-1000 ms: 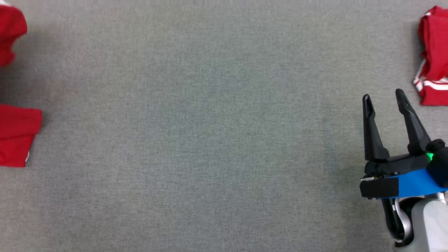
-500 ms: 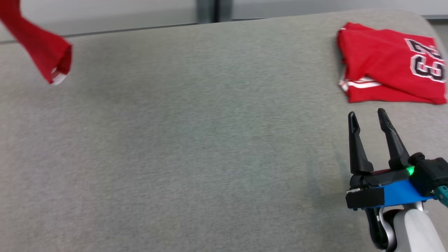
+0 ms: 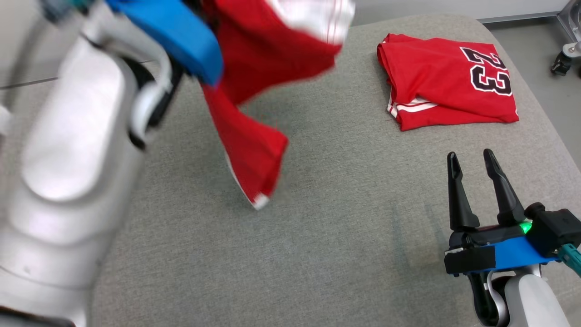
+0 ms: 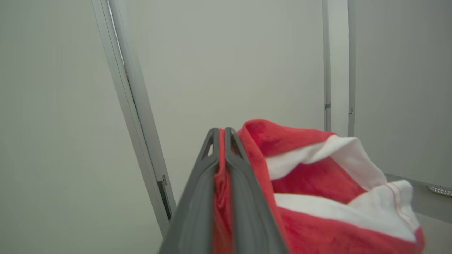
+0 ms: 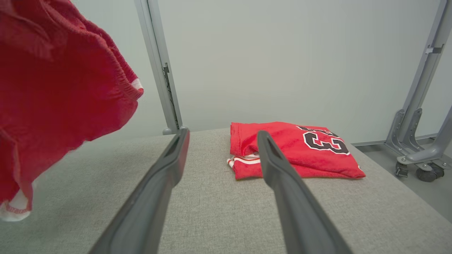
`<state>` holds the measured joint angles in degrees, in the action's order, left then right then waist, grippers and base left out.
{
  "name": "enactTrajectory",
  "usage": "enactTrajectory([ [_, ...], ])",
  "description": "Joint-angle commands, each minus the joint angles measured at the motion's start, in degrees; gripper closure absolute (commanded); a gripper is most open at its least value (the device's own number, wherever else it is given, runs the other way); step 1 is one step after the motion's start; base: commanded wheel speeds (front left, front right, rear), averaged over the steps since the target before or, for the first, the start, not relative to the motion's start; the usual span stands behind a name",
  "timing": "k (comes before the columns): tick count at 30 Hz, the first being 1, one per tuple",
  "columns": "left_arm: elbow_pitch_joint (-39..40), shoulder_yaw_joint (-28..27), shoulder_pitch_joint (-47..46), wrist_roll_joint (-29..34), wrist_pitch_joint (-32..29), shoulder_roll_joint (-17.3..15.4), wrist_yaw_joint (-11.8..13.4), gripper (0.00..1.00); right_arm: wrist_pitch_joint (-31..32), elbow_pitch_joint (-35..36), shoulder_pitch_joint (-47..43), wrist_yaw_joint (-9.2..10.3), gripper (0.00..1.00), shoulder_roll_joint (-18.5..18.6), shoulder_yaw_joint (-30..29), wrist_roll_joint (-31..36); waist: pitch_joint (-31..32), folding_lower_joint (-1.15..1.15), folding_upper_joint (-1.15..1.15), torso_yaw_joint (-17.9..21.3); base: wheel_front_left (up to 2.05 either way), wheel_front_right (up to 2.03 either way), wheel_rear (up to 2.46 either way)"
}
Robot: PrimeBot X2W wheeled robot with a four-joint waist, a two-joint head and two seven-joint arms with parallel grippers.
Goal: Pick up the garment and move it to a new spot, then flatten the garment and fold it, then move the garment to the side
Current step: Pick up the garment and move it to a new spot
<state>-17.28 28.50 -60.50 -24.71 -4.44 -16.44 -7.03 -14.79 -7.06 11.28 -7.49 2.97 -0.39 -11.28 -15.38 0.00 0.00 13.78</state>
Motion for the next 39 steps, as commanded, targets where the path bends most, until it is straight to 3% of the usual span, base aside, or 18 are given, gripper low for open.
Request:
enactTrajectory([
  [1,-0.54,1.35,4.26,0.0,1.11,0.55,0.53,1.0,-0.46,-0.17,-0.17,-0.01,0.0,-0.08,-0.49,-0.21,0.03,0.0,0.0,-0.45,0.0,0.0,0.0],
  [15,-9.63,8.41,30.66,-2.37,9.41,5.71,2.97,1.0,-0.44,-1.42,-0.96,-0.01,0.0,-0.03,0.39,-1.36,1.43,0.0,0.0,-3.79,0.0,0.0,0.0],
  [16,-10.24,8.65,31.55,-2.24,10.05,6.06,3.09,0.81,-0.44,-1.68,-1.1,-0.01,0.0,-0.04,0.35,-1.3,1.65,0.0,0.0,-4.05,0.0,0.0,0.0],
  [17,-10.79,9.39,32.11,-1.64,10.59,6.21,3.18,0.24,-0.44,-1.88,-1.27,-0.01,0.0,-0.04,0.23,-1.24,1.94,0.0,0.0,-4.42,0.0,0.0,0.0],
  [18,-11.08,9.7,32.46,-1.46,11.5,6.48,3.41,0.0,-0.44,-2.03,-1.37,-0.01,0.0,-0.04,0.14,-1.17,2.24,0.0,0.0,-4.75,0.0,0.0,0.0],
  [27,-8.97,5.64,31.63,-0.31,18.88,5.07,6.06,0.0,-0.41,-3.94,-2.3,-0.01,0.0,-0.02,0.19,-0.78,4.61,0.0,0.0,-7.55,0.0,0.0,0.0],
  [33,-0.73,-3.73,35.98,1.09,19.64,2.05,9.79,0.0,-0.4,-4.68,-3.27,-0.01,0.0,-0.02,-0.32,-1.02,5.7,0.0,0.0,-9.25,0.0,0.0,0.0],
  [39,7.86,-13.86,44.01,4.56,19.66,0.09,11.7,0.0,-0.4,-5.31,-3.58,-0.01,0.0,-0.02,-1.13,-0.8,6.11,0.0,0.0,-10.83,0.0,0.0,0.0],
])
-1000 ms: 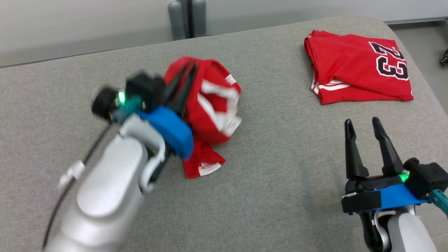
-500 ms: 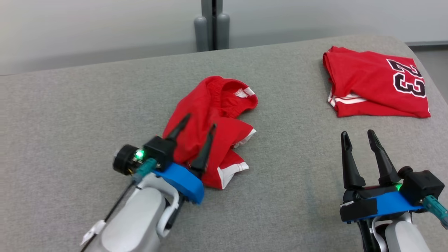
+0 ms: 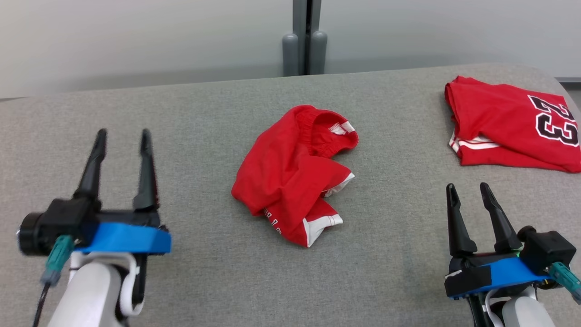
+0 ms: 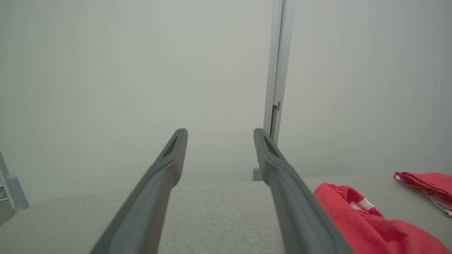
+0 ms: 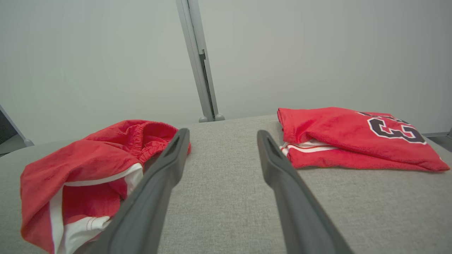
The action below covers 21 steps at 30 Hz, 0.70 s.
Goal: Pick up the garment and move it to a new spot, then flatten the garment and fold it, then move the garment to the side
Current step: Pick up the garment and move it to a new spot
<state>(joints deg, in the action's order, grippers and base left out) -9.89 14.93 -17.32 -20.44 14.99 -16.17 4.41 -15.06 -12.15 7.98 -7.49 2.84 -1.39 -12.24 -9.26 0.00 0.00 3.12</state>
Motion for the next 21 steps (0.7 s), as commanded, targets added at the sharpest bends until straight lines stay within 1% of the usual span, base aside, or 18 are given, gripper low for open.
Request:
enactTrajectory([
  [1,1.44,-1.79,2.3,0.68,0.23,-0.26,0.36,0.0,-0.14,-0.43,-0.45,-0.01,0.0,0.12,-0.19,0.29,0.11,0.0,0.0,-0.4,0.0,0.0,0.0],
  [5,3.95,-7.08,7.76,1.99,0.24,-0.02,0.28,0.0,-0.14,-1.01,-1.08,-0.01,0.0,0.11,-0.62,0.56,0.61,0.0,0.0,-1.38,0.0,0.0,0.0],
  [10,5.13,-11.56,13.71,2.84,0.24,1.68,-1.0,0.0,-0.14,-1.79,-1.5,-0.01,0.0,0.12,-0.98,0.87,1.25,0.0,0.0,-2.51,0.0,0.0,0.0],
  [16,4.03,-14.16,18.33,3.63,0.25,4.11,-3.46,0.0,-0.14,-2.89,-2.74,-0.01,0.0,0.13,-0.99,1.1,2.14,0.0,0.0,-3.78,0.0,0.0,0.0],
  [21,3.12,-15.64,19.66,4.91,0.25,6.24,-5.0,0.0,-0.14,-3.61,-3.76,-0.01,0.0,0.12,-0.94,1.13,2.8,0.0,0.0,-4.53,0.0,0.0,0.0],
])
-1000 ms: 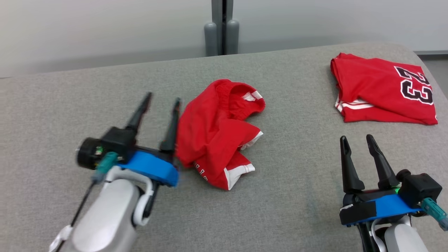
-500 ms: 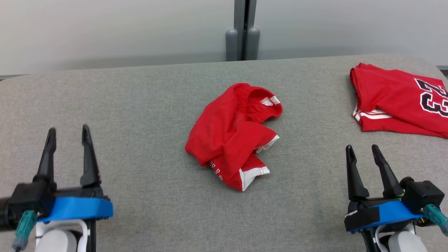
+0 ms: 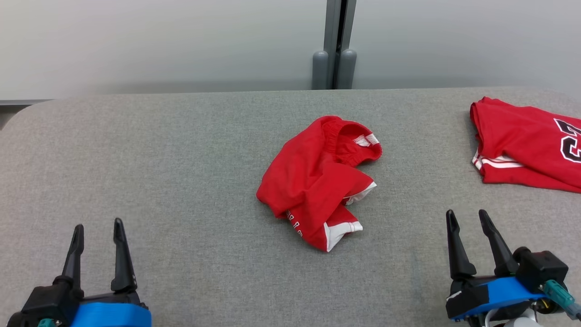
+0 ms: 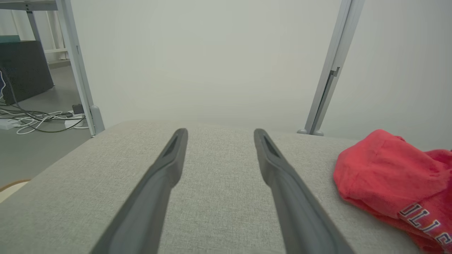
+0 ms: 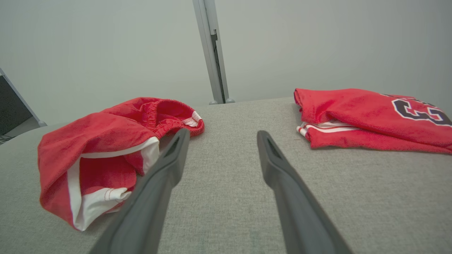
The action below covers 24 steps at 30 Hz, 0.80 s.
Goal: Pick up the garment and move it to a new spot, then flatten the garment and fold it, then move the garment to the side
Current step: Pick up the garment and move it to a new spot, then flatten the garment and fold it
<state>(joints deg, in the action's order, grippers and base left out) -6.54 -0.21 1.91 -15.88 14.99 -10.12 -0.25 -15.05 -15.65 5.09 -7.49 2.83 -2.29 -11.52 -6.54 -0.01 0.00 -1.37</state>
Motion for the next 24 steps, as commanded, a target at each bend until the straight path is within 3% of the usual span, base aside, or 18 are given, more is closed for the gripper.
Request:
enactTrajectory([
  [1,-0.45,-0.7,0.48,0.53,0.25,0.52,-0.68,0.0,-0.15,-0.22,-1.01,-0.01,0.0,0.13,0.02,0.43,0.18,0.01,0.0,-0.08,0.0,0.0,0.0],
  [24,-2.62,-4.79,-1.09,5.04,0.25,3.99,-4.75,0.0,-0.15,-0.85,-1.06,-0.01,0.0,0.13,0.39,-0.13,-0.37,0.01,0.0,-0.01,0.0,0.0,0.0],
])
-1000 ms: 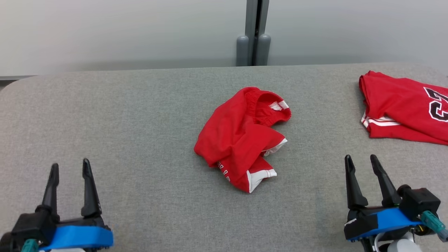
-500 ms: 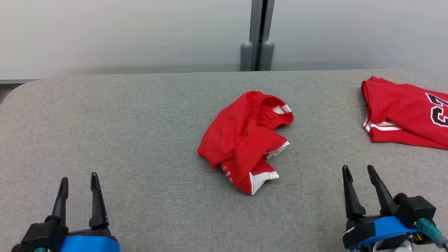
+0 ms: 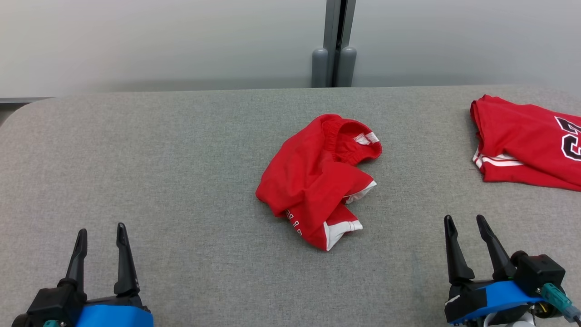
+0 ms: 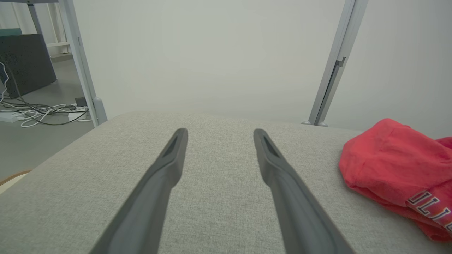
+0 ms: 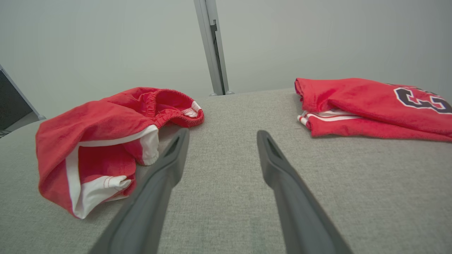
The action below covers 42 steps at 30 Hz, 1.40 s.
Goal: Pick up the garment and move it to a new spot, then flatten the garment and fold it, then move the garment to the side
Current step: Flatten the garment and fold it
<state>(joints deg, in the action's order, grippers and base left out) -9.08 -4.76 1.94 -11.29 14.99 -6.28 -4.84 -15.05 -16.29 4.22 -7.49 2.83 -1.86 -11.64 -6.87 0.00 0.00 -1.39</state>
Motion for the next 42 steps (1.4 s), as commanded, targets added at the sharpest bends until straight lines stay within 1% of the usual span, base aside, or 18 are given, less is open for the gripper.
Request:
enactTrajectory([
  [1,-0.09,-0.42,-1.15,0.53,0.25,0.24,-0.28,0.0,-0.15,-0.25,-0.19,-0.01,0.0,0.13,-0.04,-0.01,-0.07,0.0,0.0,0.01,0.0,0.0,0.0],
  [22,-0.11,-2.15,-1.35,2.37,0.25,1.57,-1.53,0.0,-0.15,-0.57,0.13,-0.01,0.0,0.13,0.17,-0.12,-0.31,0.0,0.0,-0.26,0.0,0.0,0.0],
  [29,-0.36,-1.99,-1.78,2.76,0.26,1.79,-1.78,0.0,-0.15,-1.35,1.31,-0.01,0.0,0.13,1.31,0.11,-0.66,0.0,0.0,-0.86,0.0,0.0,0.0],
  [33,-0.69,-1.77,-2.65,2.77,0.26,1.86,-2.06,0.0,-0.16,-2.45,3.04,-0.01,0.0,0.16,3.07,0.74,-1.11,0.0,0.0,-1.6,0.0,0.0,0.0],
  [37,-0.59,-1.68,-2.85,2.8,0.26,1.96,-2.24,0.0,0.26,-4.8,6.51,-0.01,0.0,0.94,6.11,1.21,-1.79,0.0,0.0,-2.31,0.0,0.0,0.0],
  [42,-0.54,-1.14,-4.02,3.05,0.26,2.05,-2.29,0.0,0.84,-10.08,11.55,-0.01,0.0,2.2,9.28,1.6,-3.18,0.0,0.0,-3.67,0.0,0.0,0.0],
])
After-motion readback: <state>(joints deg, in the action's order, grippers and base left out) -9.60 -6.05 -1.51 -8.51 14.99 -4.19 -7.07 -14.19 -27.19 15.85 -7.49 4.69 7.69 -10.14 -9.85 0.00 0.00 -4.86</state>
